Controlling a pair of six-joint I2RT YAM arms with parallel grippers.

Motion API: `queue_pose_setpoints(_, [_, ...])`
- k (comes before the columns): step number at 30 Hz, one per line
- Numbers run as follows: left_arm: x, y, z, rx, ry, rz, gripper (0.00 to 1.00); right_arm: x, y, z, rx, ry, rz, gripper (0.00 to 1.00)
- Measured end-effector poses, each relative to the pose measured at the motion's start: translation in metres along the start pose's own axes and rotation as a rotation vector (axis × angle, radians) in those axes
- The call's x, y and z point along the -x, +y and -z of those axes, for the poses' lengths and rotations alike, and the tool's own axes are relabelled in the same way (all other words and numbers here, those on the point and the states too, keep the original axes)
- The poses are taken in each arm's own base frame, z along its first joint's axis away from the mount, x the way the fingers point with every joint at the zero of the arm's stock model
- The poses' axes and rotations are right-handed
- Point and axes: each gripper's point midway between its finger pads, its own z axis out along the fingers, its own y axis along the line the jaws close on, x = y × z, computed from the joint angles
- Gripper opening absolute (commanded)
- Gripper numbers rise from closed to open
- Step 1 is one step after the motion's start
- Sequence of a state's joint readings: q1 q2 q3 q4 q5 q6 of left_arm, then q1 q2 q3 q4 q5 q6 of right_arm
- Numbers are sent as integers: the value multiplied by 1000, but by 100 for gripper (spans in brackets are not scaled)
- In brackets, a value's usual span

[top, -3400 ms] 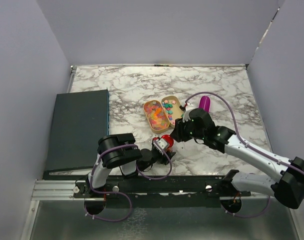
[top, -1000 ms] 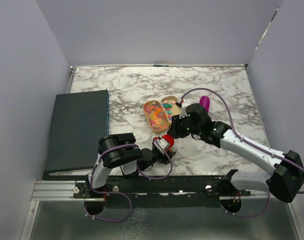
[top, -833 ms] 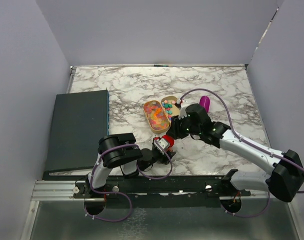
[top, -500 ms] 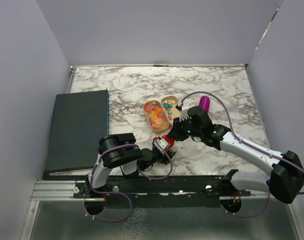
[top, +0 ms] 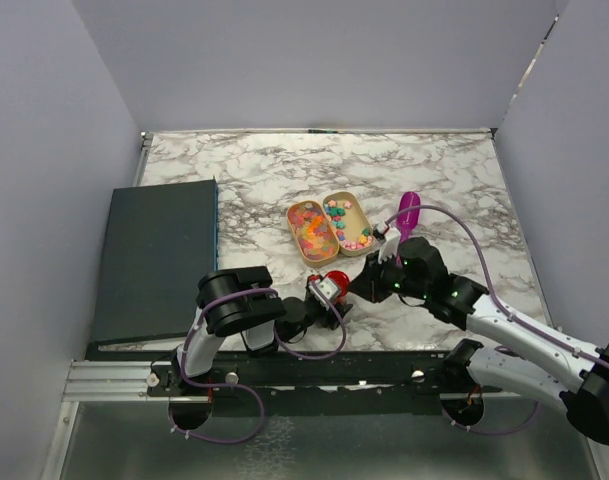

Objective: Pack the candies
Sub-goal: Screw the bottle lid onto the packing bottle.

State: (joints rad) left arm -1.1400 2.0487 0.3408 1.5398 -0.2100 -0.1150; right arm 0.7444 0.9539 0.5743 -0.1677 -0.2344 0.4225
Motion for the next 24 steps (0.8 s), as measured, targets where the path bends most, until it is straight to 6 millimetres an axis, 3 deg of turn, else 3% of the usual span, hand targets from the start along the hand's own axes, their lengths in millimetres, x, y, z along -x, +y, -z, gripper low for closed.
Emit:
queue_pose_setpoints(2, [1,0,-1,0,-4,0,27,-6,9,6,26,4,-10,9])
queue_pose_setpoints(6, [2,-1,-1,0,-6,19,27,-39,22,15,72,101,-28,10])
queue_pose_setpoints(10, [3,-1,-1,0,-7,25,27,-48,21,26,46,137,-42,23])
queue_pose_setpoints(12, [3,-1,-1,0,-7,27,27,-40,18,31,8,119,-39,34])
queue_pose_setpoints(15, [3,-1,-1,0,-7,28,27,-17,16,34,-49,66,-23,42])
queue_pose_setpoints(20, [3,-1,-1,0,-7,28,27,21,11,30,-135,-4,25,44])
queue_pose_setpoints(24, [3,-2,-1,-1,-7,28,26,33,5,15,-170,7,56,44])
